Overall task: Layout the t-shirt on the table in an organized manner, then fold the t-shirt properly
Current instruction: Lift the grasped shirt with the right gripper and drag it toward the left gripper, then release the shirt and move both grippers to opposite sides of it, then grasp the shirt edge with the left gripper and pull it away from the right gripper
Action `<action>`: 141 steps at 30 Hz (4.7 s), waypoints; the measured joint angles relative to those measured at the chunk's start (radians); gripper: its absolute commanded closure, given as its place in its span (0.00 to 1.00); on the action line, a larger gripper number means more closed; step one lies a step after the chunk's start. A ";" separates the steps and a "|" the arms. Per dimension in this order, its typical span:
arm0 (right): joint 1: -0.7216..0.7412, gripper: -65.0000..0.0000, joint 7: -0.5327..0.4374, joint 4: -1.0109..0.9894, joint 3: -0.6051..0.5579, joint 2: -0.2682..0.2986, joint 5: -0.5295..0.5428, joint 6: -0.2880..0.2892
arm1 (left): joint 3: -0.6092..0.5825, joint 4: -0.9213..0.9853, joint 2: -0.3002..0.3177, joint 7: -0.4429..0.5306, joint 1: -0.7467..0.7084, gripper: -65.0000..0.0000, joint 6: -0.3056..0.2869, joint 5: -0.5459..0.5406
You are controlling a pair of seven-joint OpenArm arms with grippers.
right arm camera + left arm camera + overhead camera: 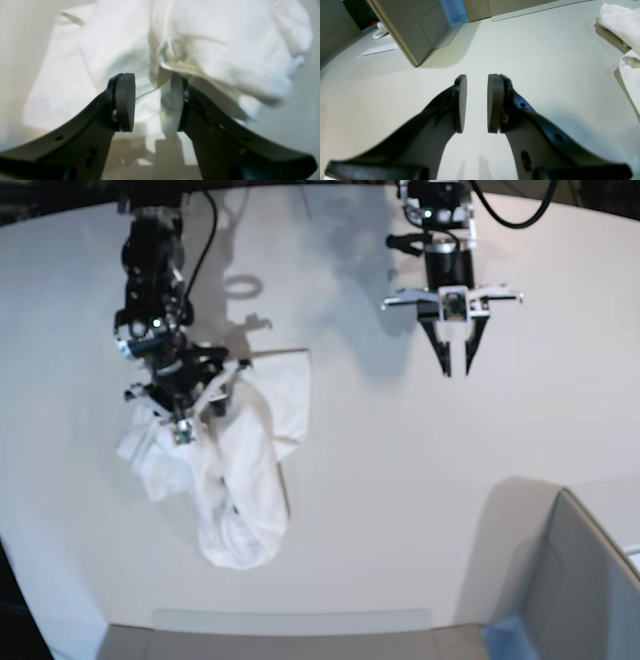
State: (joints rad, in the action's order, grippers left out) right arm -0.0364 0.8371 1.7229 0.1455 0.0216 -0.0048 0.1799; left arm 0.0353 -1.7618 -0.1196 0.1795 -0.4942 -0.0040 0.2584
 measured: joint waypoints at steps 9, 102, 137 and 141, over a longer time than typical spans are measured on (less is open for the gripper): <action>0.119 0.77 -0.029 -0.189 -0.104 0.002 -0.008 0.000 | -0.001 0.000 0.029 0.000 -0.002 0.76 -0.004 0.001; -0.136 0.63 0.039 0.225 0.162 -0.022 -0.173 0.008 | -0.071 -0.079 0.108 -1.001 0.290 0.49 -0.531 -0.314; -0.155 0.63 -0.123 0.109 0.159 0.014 -0.175 0.008 | 0.064 0.036 0.093 -1.196 0.348 0.49 -0.542 -0.705; -0.165 0.63 -0.129 0.109 0.159 0.015 -0.175 0.008 | -0.011 0.036 0.083 -1.196 0.348 0.49 -0.544 -0.708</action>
State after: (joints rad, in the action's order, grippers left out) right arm -0.2016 0.7078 1.8317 0.3046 0.0364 -0.1795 0.1875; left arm 0.0242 -1.7256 -0.0364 -1.0168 -0.1459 -0.5476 -0.4492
